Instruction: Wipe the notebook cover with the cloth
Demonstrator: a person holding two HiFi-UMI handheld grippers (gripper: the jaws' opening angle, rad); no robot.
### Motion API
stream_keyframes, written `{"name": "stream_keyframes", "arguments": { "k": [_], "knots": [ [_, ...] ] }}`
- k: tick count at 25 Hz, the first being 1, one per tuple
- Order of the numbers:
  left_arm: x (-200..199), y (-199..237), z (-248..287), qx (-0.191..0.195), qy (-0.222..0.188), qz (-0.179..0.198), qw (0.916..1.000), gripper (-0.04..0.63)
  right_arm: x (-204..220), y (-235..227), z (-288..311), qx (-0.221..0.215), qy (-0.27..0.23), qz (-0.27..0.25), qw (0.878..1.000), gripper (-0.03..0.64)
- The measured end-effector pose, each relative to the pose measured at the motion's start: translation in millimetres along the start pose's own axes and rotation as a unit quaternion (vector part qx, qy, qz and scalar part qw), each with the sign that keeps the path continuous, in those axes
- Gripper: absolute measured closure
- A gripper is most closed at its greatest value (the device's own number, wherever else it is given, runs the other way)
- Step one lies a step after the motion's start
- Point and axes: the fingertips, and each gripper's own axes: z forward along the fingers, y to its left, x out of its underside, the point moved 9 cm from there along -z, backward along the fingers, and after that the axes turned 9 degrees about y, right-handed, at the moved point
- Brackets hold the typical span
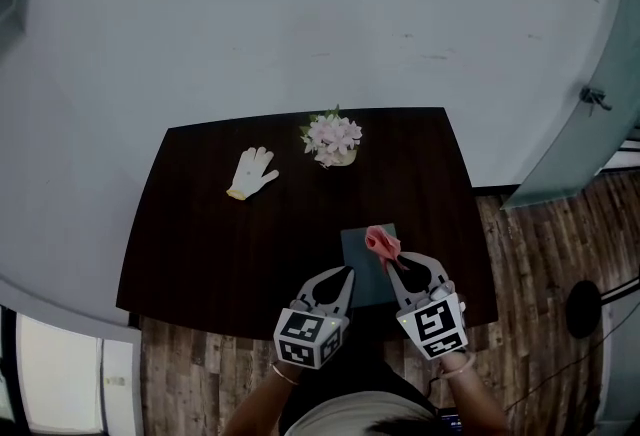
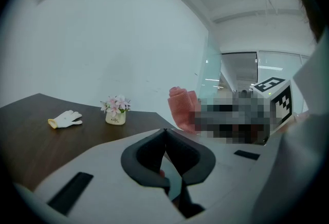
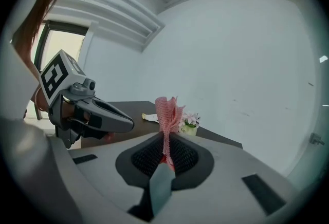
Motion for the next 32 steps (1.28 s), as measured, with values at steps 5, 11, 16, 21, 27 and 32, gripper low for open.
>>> {"name": "stream_keyframes", "arguments": {
  "k": [5,11,16,21,27,32],
  "knots": [
    [3.8,29.9,16.6,0.025,0.023,0.015,0.9993,0.577,-0.1,3.4,37.8,0.006,0.033,-0.022,0.999,0.581],
    [12.4,57.9,38.8,0.057,0.054,0.02,0.9967,0.577,0.8,7.0,79.8,0.001,0.073,-0.041,0.997,0.582],
    [23.2,78.6,61.0,0.079,0.088,0.021,0.9928,0.577,1.3,8.6,117.8,-0.008,0.104,-0.068,0.992,0.581],
    [36.9,93.5,77.8,0.091,0.119,0.019,0.9884,0.577,10.7,13.1,149.2,-0.022,0.142,-0.091,0.985,0.581],
    [53.2,108.9,101.1,0.096,0.14,0.021,0.9854,0.577,26.7,12.4,181.0,-0.035,0.189,-0.104,0.976,0.581],
    [67.7,115.1,119.4,0.104,0.164,0.028,0.9806,0.577,40.1,9.7,202.4,-0.041,0.226,-0.103,0.968,0.581]
  ]
}}
